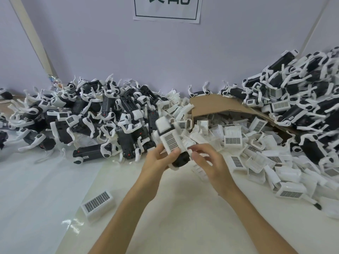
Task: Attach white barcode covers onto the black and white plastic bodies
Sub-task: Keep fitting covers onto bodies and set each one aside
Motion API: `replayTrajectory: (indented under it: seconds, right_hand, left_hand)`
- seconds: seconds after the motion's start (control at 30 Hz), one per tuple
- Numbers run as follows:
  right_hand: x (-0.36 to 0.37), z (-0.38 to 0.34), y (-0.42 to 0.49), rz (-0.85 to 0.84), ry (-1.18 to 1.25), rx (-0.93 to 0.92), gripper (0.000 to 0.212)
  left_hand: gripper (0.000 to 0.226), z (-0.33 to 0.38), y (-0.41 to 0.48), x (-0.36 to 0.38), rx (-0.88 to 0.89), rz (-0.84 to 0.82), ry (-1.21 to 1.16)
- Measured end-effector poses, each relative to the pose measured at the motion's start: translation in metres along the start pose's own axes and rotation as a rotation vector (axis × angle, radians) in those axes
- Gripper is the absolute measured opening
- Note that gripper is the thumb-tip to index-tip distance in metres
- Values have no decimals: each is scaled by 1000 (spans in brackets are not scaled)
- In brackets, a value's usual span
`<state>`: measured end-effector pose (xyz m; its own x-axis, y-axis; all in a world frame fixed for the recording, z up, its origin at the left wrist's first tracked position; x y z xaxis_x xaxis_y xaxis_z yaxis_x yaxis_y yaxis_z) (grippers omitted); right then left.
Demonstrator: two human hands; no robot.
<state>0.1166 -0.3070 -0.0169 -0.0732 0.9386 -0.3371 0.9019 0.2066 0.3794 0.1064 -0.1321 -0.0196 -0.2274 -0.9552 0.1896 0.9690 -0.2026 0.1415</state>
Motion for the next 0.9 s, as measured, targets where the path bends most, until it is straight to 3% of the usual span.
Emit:
replayTrajectory:
  seconds: [0.07,0.27,0.5,0.6,0.67,0.73,0.8,0.9]
  right_hand:
    - [6,-4,-2,2,-70,-63,47]
    - [10,-14,-4,89,-209,-221,19]
    - [11,-15,-5,99,-284,-248,38]
    - [10,-16,-6,64,-205,-193,39]
    - [4,-17,-5,61,-99,-126,40]
    - [-4,-22,-2,29,-47,-84,57]
    - [-14,-29,1,-79,-92,-93,67]
    - [-24,-47,9,-288,-241,-50,53]
  left_hand:
    - [51,-2,-1,2,-29,-58,-111]
    - [49,-3,-4,13,-17,-142,-222]
    - [50,-5,-3,11,-10,-68,-172]
    - [52,-3,-4,11,-43,-26,-151]
    - [51,-2,-4,13,-20,10,-65]
    - [47,-1,-4,13,31,49,114]
    - [36,1,-5,13,92,-32,288]
    - [19,3,-9,18,148,-164,465]
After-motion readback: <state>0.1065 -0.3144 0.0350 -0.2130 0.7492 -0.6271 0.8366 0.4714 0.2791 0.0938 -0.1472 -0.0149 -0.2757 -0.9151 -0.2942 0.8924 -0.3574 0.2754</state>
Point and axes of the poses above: each hand's wrist, its own y-axis towards the middle knuckle, its own x-axis out of the palm, z = x × y, the point moved 2 cm from there along y, towards the middle knuckle, and after that the axes turned 4 degrees about -z, right-handed, at the moved point
